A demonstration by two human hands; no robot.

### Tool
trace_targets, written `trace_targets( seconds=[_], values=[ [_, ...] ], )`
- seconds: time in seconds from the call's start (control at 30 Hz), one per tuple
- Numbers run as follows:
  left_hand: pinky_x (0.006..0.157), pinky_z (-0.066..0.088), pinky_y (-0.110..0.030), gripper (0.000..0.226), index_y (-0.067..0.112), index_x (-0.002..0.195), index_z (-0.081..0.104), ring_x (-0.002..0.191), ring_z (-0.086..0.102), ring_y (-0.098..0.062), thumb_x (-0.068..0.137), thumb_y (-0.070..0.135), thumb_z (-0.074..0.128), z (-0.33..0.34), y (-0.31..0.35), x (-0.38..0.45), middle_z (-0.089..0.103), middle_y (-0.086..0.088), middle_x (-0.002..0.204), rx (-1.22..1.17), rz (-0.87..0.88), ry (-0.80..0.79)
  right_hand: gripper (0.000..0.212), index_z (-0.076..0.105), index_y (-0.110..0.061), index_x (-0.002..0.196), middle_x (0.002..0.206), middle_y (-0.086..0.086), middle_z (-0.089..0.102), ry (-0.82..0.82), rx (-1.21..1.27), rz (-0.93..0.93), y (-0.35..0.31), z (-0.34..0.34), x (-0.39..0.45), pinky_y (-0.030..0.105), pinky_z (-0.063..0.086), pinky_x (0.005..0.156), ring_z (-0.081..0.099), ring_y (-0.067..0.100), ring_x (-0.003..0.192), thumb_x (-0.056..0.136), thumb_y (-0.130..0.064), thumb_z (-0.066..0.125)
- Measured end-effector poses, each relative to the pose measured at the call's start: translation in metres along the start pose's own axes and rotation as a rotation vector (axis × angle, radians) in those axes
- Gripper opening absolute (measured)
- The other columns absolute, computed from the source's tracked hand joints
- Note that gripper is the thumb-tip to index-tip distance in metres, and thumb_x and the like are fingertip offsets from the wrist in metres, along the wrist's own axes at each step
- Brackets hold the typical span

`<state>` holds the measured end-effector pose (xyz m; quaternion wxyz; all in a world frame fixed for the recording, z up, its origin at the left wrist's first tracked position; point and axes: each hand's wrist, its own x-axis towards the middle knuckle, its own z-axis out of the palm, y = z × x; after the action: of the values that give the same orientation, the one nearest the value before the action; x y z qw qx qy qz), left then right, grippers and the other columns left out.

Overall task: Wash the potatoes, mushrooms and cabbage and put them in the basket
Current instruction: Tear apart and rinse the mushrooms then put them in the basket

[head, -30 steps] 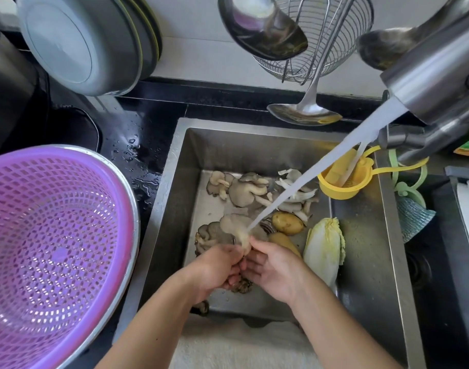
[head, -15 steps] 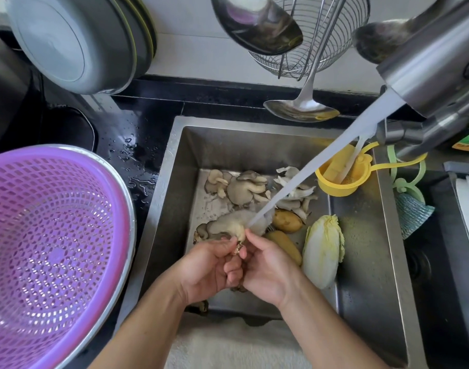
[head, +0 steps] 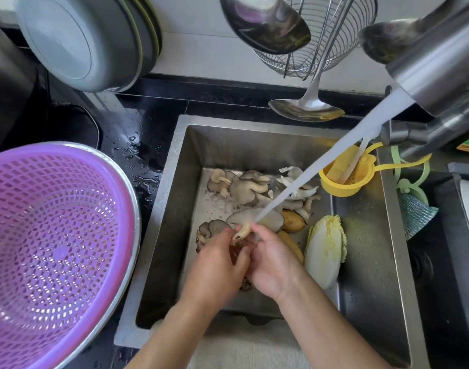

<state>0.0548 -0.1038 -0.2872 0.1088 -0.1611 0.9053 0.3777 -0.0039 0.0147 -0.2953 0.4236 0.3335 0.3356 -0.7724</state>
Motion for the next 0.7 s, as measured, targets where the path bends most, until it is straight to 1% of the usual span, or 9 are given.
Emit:
trace_targets(
  seconds=[0.03,0.1,0.17,0.23,0.37,0.47,0.53,0.6,0.7],
  values=[
    [0.084,0.055,-0.037,0.033,0.028,0.131,0.059,0.105,0.066,-0.015,0.101,0.042,0.057,0.003,-0.004,-0.001,0.068,0.01,0.119,0.081,0.064,0.044,0.032,0.074,-0.005,0.104,0.113,0.018,0.074,0.016,0.025,-0.002,-0.001,0.003,-0.001,0.043,0.055,0.098,0.071,0.03,0.108,0.102,-0.032,0.058],
    [0.072,0.056,-0.04,0.028,0.025,0.123,0.059,0.095,0.068,-0.021,0.103,0.042,0.05,0.006,-0.012,0.002,0.067,0.007,0.113,0.177,0.165,0.14,0.031,0.072,-0.005,0.108,0.11,0.017,0.074,0.067,0.044,-0.019,0.001,0.007,-0.003,0.042,0.052,0.104,0.068,0.029,0.109,0.103,-0.031,0.057],
    [0.057,0.051,-0.04,0.027,0.019,0.107,0.062,0.077,0.064,-0.025,0.107,0.037,0.042,0.009,-0.015,0.009,0.063,0.002,0.095,0.285,0.293,0.216,0.027,0.071,-0.008,0.1,0.1,0.014,0.075,0.112,0.083,-0.03,0.003,0.009,-0.002,0.039,0.053,0.097,0.068,0.026,0.098,0.104,-0.03,0.056],
    [0.053,0.049,-0.041,0.029,0.015,0.101,0.063,0.072,0.059,-0.025,0.108,0.032,0.041,0.013,-0.019,0.016,0.058,-0.001,0.087,0.372,0.398,0.253,0.028,0.07,-0.009,0.089,0.091,0.011,0.076,0.129,0.14,-0.029,0.004,0.011,-0.002,0.037,0.054,0.088,0.069,0.023,0.089,0.103,-0.03,0.057],
    [0.058,0.05,-0.043,0.018,0.012,0.099,0.06,0.073,0.056,-0.026,0.103,0.021,0.045,0.016,-0.019,0.017,0.055,-0.005,0.087,0.465,0.424,0.182,0.034,0.072,-0.007,0.083,0.083,0.01,0.077,0.166,0.138,-0.036,0.003,0.019,-0.005,0.035,0.053,0.073,0.073,0.021,0.079,0.103,-0.028,0.056],
    [0.05,0.046,-0.041,0.021,0.013,0.089,0.057,0.064,0.057,-0.027,0.098,0.021,0.039,0.015,-0.015,0.02,0.055,-0.005,0.079,0.453,0.393,0.159,0.035,0.07,-0.01,0.074,0.076,0.009,0.076,0.177,0.093,-0.05,0.007,0.022,-0.008,0.035,0.053,0.071,0.073,0.021,0.081,0.102,-0.024,0.056],
    [0.045,0.044,-0.039,0.023,0.013,0.093,0.056,0.06,0.059,-0.029,0.101,0.023,0.038,0.014,-0.013,0.021,0.059,-0.006,0.079,0.426,0.391,0.113,0.039,0.069,-0.011,0.067,0.077,0.008,0.075,0.199,0.102,-0.062,0.007,0.022,-0.007,0.035,0.055,0.071,0.074,0.02,0.077,0.101,-0.025,0.057],
    [0.048,0.05,-0.043,0.012,0.011,0.103,0.055,0.065,0.063,-0.03,0.105,0.018,0.046,0.015,-0.012,0.019,0.062,-0.008,0.086,0.404,0.439,0.042,0.034,0.067,-0.009,0.071,0.08,0.009,0.074,0.215,0.12,-0.07,0.006,0.022,-0.009,0.035,0.056,0.074,0.073,0.02,0.08,0.101,-0.023,0.058],
    [0.067,0.052,-0.047,0.019,0.013,0.114,0.049,0.085,0.065,-0.032,0.111,0.026,0.035,0.013,-0.006,0.021,0.062,-0.007,0.103,0.361,0.381,-0.055,0.031,0.07,-0.004,0.083,0.075,0.009,0.077,0.224,0.125,-0.084,0.005,0.024,-0.009,0.032,0.055,0.07,0.074,0.019,0.076,0.104,-0.023,0.056]
  ],
)
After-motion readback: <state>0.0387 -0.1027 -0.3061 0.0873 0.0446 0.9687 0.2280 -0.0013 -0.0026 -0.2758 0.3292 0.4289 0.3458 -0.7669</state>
